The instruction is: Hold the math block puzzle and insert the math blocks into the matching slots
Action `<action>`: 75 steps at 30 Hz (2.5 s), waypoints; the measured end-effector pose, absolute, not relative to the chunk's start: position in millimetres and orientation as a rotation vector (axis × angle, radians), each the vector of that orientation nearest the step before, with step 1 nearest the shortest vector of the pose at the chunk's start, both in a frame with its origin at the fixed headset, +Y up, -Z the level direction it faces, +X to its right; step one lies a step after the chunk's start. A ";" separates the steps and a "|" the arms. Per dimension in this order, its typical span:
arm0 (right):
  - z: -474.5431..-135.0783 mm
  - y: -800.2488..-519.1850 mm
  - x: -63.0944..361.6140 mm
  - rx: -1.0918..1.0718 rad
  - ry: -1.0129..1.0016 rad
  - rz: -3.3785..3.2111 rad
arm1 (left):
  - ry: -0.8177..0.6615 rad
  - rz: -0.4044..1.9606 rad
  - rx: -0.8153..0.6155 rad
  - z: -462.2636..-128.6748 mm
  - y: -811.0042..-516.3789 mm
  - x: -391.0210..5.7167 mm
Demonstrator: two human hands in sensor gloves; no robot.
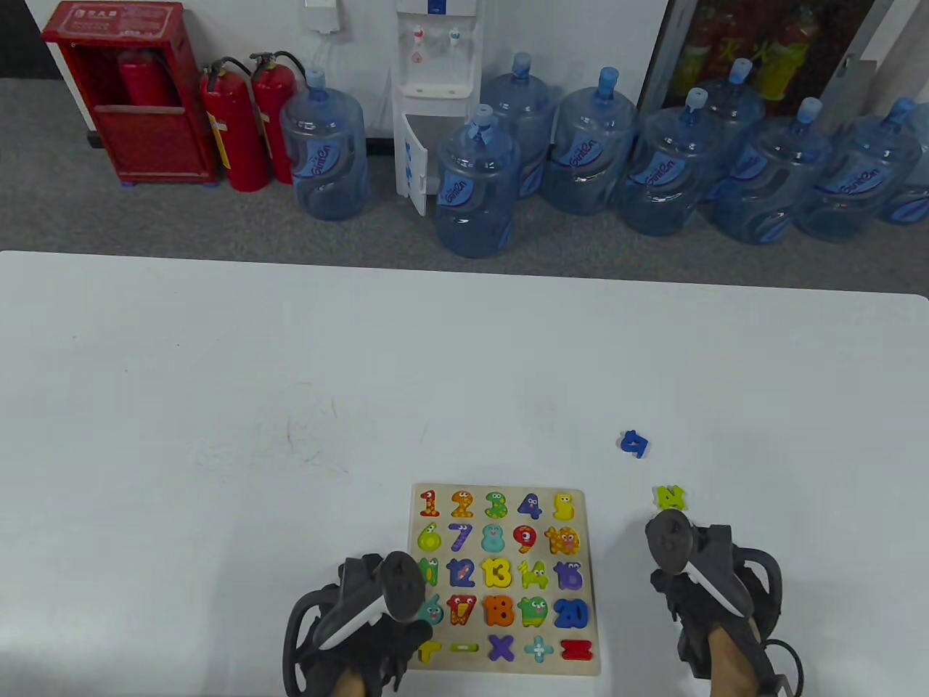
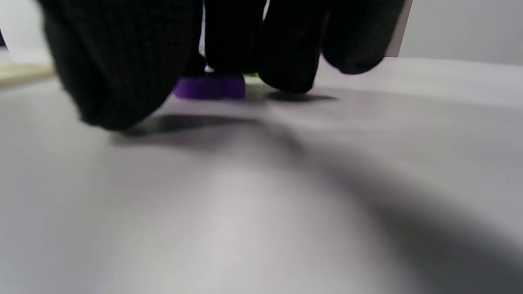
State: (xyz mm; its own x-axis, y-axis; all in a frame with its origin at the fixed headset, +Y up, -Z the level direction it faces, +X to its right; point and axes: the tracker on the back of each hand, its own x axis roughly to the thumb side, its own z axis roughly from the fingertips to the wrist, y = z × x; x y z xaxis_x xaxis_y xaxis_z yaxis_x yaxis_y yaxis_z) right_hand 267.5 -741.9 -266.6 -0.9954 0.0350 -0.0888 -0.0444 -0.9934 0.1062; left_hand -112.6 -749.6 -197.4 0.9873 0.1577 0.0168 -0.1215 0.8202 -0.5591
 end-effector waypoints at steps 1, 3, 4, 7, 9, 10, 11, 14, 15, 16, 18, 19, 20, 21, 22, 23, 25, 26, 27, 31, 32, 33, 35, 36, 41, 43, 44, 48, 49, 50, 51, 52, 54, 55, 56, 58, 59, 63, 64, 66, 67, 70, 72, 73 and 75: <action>-265.6 -741.9 268.4 -0.136 0.154 3.071 | -0.066 0.144 -0.589 -196.7 -749.7 -112.4; -264.7 -740.7 267.3 -0.132 0.132 3.090 | -0.065 0.145 -0.589 -196.8 -749.6 -112.3; -264.3 -740.5 265.5 -0.130 0.096 3.115 | -0.064 0.150 -0.592 -197.1 -749.6 -112.6; -263.5 -739.9 259.0 -0.069 0.116 3.136 | -0.064 0.151 -0.589 -196.7 -750.0 -112.7; -260.3 -738.9 254.7 -0.011 0.116 3.141 | -0.065 0.148 -0.589 -197.0 -750.1 -112.6; -258.5 -737.8 253.3 0.015 0.117 3.146 | -0.064 0.151 -0.590 -197.0 -750.1 -112.8; -257.7 -736.6 253.2 0.021 0.118 3.138 | -0.064 0.151 -0.590 -197.0 -750.1 -112.8; -253.8 -728.1 256.3 0.027 0.146 3.034 | -0.066 0.152 -0.589 -196.7 -750.2 -112.8; -251.5 -722.7 258.2 0.007 0.068 3.038 | -0.065 0.153 -0.590 -197.1 -750.2 -112.7; -249.9 -720.2 259.2 -0.012 0.022 3.047 | -0.064 0.153 -0.591 -197.0 -750.1 -112.7; -247.4 -717.6 260.7 -0.045 -0.015 3.090 | -0.067 0.150 -0.589 -196.7 -750.4 -112.8; -247.2 -718.9 260.9 -0.084 0.019 3.113 | -0.067 0.149 -0.589 -196.7 -750.3 -112.7; -247.8 -722.1 261.2 -0.110 0.083 3.132 | -0.066 0.151 -0.590 -196.9 -750.5 -112.9; -248.6 -725.8 261.1 -0.115 0.159 3.145 | -0.065 0.152 -0.590 -197.1 -750.5 -113.0; -250.3 -731.4 261.1 -0.084 0.254 3.147 | -0.065 0.153 -0.590 -196.8 -750.7 -113.0; -251.5 -735.4 261.4 -0.086 0.301 3.145 | -0.066 0.152 -0.589 -196.7 -750.8 -113.0; -252.7 -740.6 261.9 -0.128 0.300 3.158 | -0.065 0.152 -0.590 -197.1 -750.7 -113.2; -253.6 -741.6 261.2 -0.115 0.216 3.163 | -0.064 0.155 -0.591 -197.0 -750.7 -113.2; -254.4 -741.9 260.5 -0.106 0.203 3.179 | -0.064 0.154 -0.591 -197.0 -750.7 -113.2; -252.4 -741.0 252.5 -0.055 0.239 3.224 | -0.066 0.151 -0.591 -196.7 -750.8 -113.2; -251.8 -740.6 250.9 -0.043 0.240 3.243 | -0.065 0.152 -0.591 -196.7 -750.8 -113.2; -250.7 -739.7 248.0 -0.015 0.242 3.267 | -0.065 0.152 -0.591 -196.7 -750.8 -113.1; -245.6 -739.9 236.2 0.082 0.259 3.360 | -0.065 0.145 -0.592 -197.2 -751.0 -112.7; -243.8 -740.1 232.8 0.107 0.221 3.412 | -0.065 0.145 -0.592 -197.0 -750.9 -112.8; -240.2 -734.5 224.3 0.197 0.274 3.335 | -0.064 0.153 -0.591 -197.1 -750.7 -113.3; -238.0 -730.3 225.0 0.204 0.246 3.285 | -0.064 0.157 -0.590 -197.0 -750.8 -113.4; -236.9 -728.9 225.0 0.199 0.215 3.295 | -0.064 0.155 -0.591 -197.0 -750.8 -113.3; -235.2 -728.5 224.3 0.212 0.208 3.314 | -0.064 0.153 -0.591 -197.0 -750.7 -113.3; -235.3 -728.2 224.5 0.221 0.233 3.290 | -0.064 0.153 -0.591 -197.0 -750.7 -113.3; -235.2 -727.5 224.3 0.233 0.260 3.263 | -0.064 0.153 -0.592 -197.0 -750.7 -113.3; -235.1 -727.5 224.2 0.247 0.287 3.248 | -0.064 0.154 -0.592 -197.1 -750.7 -113.3; -234.7 -728.1 223.9 0.259 0.327 3.236 | -0.064 0.154 -0.592 -197.1 -750.7 -113.2; -234.0 -730.7 222.6 0.228 0.403 3.231 | -0.064 0.153 -0.592 -197.1 -750.8 -113.1; -233.7 -731.0 221.9 0.235 0.366 3.241 | -0.064 0.153 -0.592 -197.1 -750.7 -113.2; -233.6 -731.5 221.4 0.231 0.347 3.249 | -0.064 0.153 -0.592 -197.1 -750.8 -113.1; -233.8 -733.1 220.0 0.225 0.308 3.266 | -0.064 0.152 -0.592 -197.2 -750.8 -113.0; -233.9 -733.7 219.6 0.222 0.293 3.272 | -0.064 0.153 -0.592 -197.2 -750.8 -113.1; -235.0 -734.0 219.4 0.190 0.181 3.281 | -0.064 0.152 -0.592 -197.2 -750.8 -113.0; -235.1 -733.0 219.6 0.175 0.126 3.291 | -0.064 0.152 -0.592 -197.2 -750.8 -113.0; -235.1 -731.8 220.4 0.143 0.094 3.304 | -0.064 0.153 -0.592 -197.3 -750.8 -113.0; -234.7 -731.3 220.9 0.139 0.080 3.305 | -0.064 0.153 -0.592 -197.3 -750.8 -113.0; -233.3 -728.9 221.6 0.140 0.042 3.301 | -0.064 0.153 -0.592 -197.3 -750.8 -113.0; -232.2 -727.0 221.3 0.140 0.011 3.302 | -0.064 0.153 -0.592 -197.3 -750.8 -113.0; -231.5 -726.5 220.9 0.166 0.033 3.300 | -0.064 0.153 -0.592 -197.3 -750.7 -112.9; -231.1 -728.4 219.8 0.224 0.136 3.291 | -0.064 0.154 -0.592 -197.3 -750.6 -113.1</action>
State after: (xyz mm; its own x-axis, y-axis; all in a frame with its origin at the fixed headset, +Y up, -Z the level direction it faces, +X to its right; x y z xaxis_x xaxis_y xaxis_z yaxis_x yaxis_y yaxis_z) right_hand 219.8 -728.4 -231.1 -0.9781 -0.1532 0.1411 0.1643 -0.9839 0.0709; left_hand -113.1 -750.6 -197.3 0.9865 0.1631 0.0160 -0.1262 0.8187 -0.5601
